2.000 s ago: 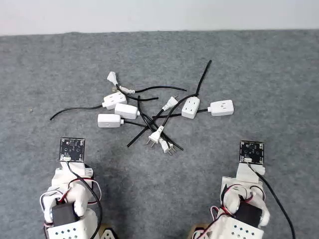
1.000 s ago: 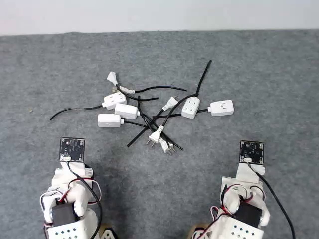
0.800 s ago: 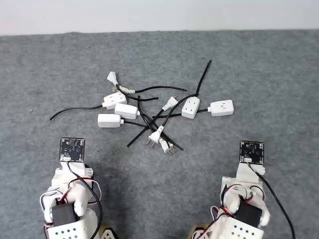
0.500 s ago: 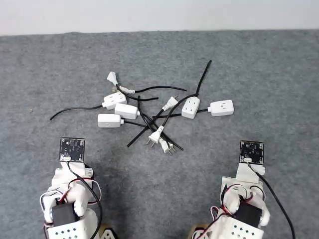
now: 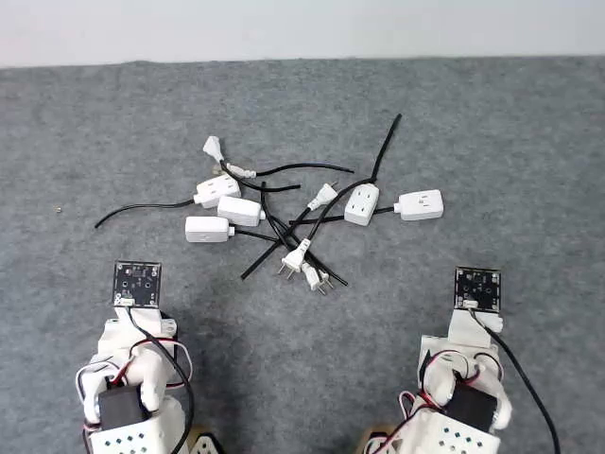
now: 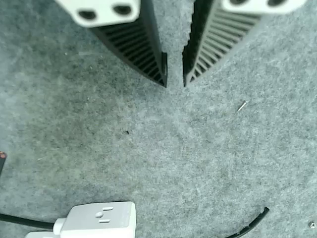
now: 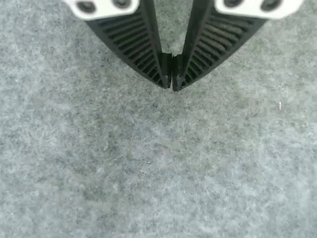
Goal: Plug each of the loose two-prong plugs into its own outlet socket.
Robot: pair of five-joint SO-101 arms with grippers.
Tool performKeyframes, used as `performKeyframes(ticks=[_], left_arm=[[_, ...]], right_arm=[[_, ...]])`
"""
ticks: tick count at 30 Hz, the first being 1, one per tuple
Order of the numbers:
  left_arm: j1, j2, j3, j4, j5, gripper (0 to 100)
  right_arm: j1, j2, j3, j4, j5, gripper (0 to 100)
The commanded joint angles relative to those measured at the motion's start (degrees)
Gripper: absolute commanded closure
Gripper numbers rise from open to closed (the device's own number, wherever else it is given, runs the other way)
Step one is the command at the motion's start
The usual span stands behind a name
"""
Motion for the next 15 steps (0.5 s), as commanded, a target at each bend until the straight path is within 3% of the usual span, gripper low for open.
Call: performKeyframes(ticks=[1, 15], left_arm=[[-0.4, -1.1, -0.5, 0.3, -0.6, 95], [-0.2, -1.1, -0.5, 0.3, -0.4, 95]], right_arm=[[-0.1, -0.7, 1.2, -0.5, 0.5, 99.0], [-8.3, -0.7, 1.2, -0.5, 0.6, 98.7]])
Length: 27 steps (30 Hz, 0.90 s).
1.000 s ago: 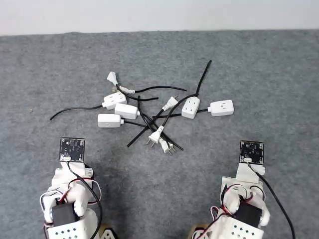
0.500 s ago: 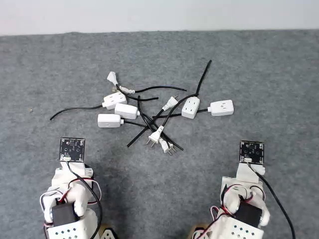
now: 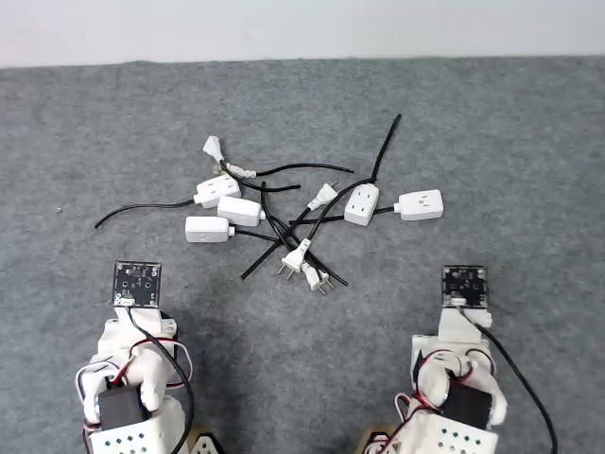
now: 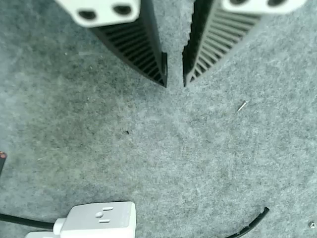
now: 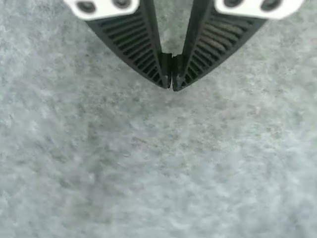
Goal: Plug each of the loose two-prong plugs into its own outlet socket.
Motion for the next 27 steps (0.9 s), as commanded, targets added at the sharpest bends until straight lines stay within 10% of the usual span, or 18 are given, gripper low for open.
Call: performKeyframes(ticks=[1, 11, 27], left_arm=[[-0.2, -1.1, -0.5, 0.2, -0.4, 95], [-0.6, -1.1, -1.4, -17.5, -0.7, 94], [-0.2, 20.9, -33.9, -8.4, 7.6, 94]], right_arm=[[-2.5, -0.8, 1.2, -0.5, 0.6, 98.7], [1.5, -0.8, -2.9, -21.8, 3.3, 98.6], [-0.3, 20.5, -40.0, -5.7, -4.7, 98.6]])
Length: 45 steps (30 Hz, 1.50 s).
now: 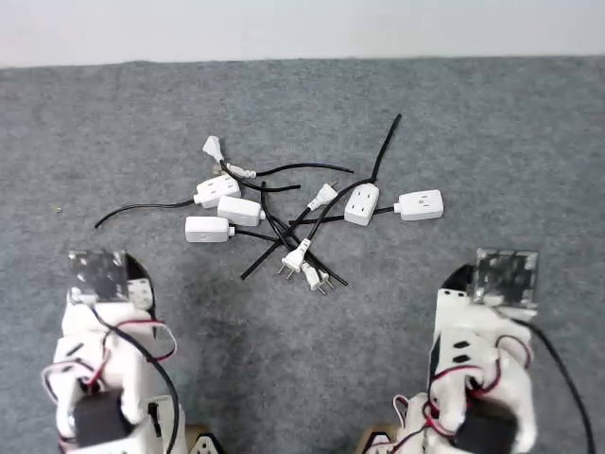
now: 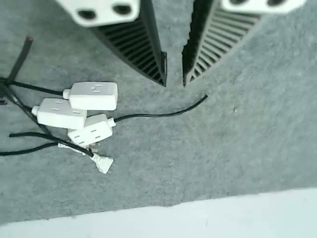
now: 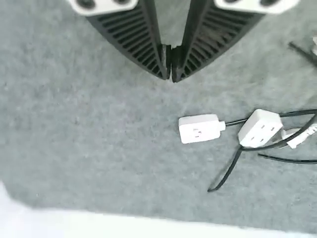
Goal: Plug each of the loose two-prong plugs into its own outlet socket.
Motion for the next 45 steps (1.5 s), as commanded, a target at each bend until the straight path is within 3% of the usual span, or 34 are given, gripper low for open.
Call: performKeyframes(ticks=[1, 6, 11, 14, 20, 31, 36, 45], left_arm=[[0.0, 16.6, -15.3, 0.2, 6.2, 94], [7.7, 34.6, -24.1, 0.2, 17.5, 94], [17.1, 50.2, -24.9, -4.2, 29.6, 93], [19.4, 58.9, -25.4, -10.1, 36.0, 88], [20.1, 75.1, -30.2, -19.2, 45.1, 83], [18.9, 103.7, -47.6, -18.7, 52.1, 83], [16.7, 104.8, -49.9, -11.2, 54.6, 83], [15.6, 104.8, -49.5, -11.2, 54.5, 83]], right_arm=[[-1.0, 15.5, -11.1, 1.4, -2.8, 98.6], [-6.7, 36.4, -12.7, -3.6, -6.3, 98.7], [-8.7, 51.5, -6.8, -17.9, -8.0, 98.7], [-8.8, 57.4, -5.0, -23.5, -6.9, 98.7], [-8.9, 60.9, -5.3, -24.7, -5.8, 98.6], [-8.9, 60.9, -5.3, -24.8, -5.8, 98.6], [-10.1, 61.5, -5.2, -25.9, -5.7, 98.6], [-10.8, 61.5, -4.9, -25.9, -5.7, 98.6]])
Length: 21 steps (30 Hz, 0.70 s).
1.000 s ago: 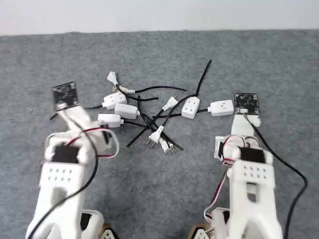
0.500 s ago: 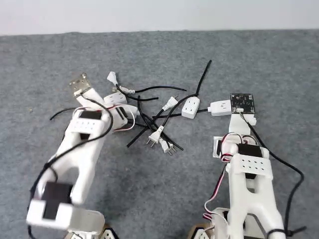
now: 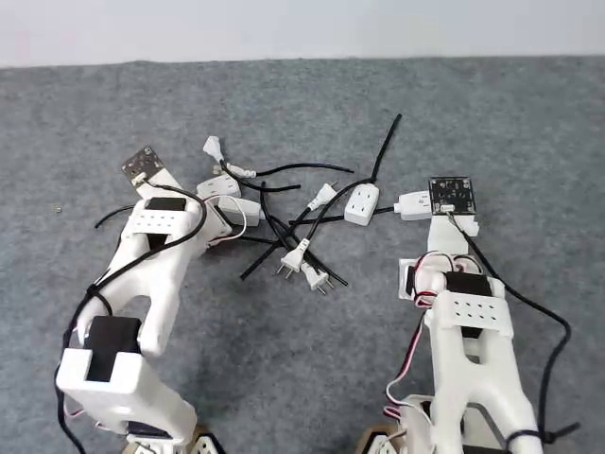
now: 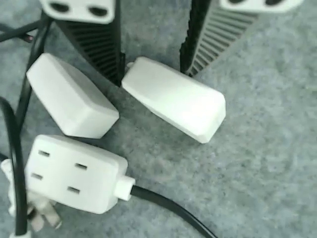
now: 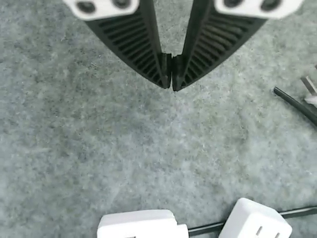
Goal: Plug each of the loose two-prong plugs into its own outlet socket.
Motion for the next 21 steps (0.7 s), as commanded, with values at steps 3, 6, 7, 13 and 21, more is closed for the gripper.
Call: performKeyframes(ticks=[3, 6, 7, 13, 21], left_arm=[[-0.5, -0.2, -2.1, 0.9, 0.9, 83], [-0.9, -0.2, -2.1, 0.9, 0.9, 83], [-1.0, -0.2, -2.1, 0.8, 1.0, 82], [-4.5, -0.1, -4.7, 0.5, 2.8, 82], [-5.5, -0.1, -5.3, 0.5, 3.1, 78]], right_arm=[[-0.7, -0.1, -0.4, -1.1, 2.2, 98.6], [-0.7, -0.1, -0.4, -1.1, 2.5, 98.6], [-0.7, -0.1, -0.4, -1.1, 2.6, 98.6], [-0.8, -0.1, 0.4, -1.5, 3.0, 98.6], [-3.8, -0.1, 1.7, -1.7, 6.6, 98.6]])
